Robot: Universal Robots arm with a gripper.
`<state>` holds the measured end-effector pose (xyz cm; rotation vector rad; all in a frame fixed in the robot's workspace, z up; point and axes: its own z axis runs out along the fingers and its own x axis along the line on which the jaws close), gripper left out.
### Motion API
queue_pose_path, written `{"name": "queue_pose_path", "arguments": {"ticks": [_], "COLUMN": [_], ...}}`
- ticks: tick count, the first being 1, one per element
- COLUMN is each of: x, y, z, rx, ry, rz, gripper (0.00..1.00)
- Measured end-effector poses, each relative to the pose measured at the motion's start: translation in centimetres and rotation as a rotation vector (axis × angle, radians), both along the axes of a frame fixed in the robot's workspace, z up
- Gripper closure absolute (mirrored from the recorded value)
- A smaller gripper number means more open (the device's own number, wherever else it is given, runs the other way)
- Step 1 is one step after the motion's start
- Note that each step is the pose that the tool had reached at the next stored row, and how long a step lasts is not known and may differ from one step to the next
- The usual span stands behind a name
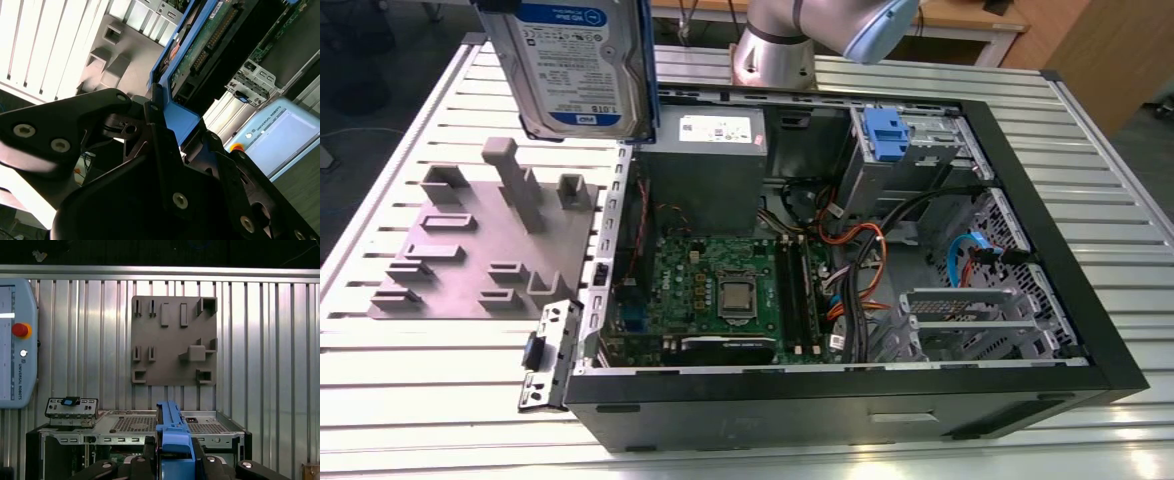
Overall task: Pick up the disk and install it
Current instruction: 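Pick up the disk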
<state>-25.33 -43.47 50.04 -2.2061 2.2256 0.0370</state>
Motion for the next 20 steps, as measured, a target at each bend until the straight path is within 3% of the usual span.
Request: {"name": "queue_pose_path", "arguments": {"ticks": [20], "x": [0.45], "y": [0.00], "z": [-0.01], "rx": [0.0001], "ry": [-0.0001], "rz": [0.000], "gripper": [0.64]}}
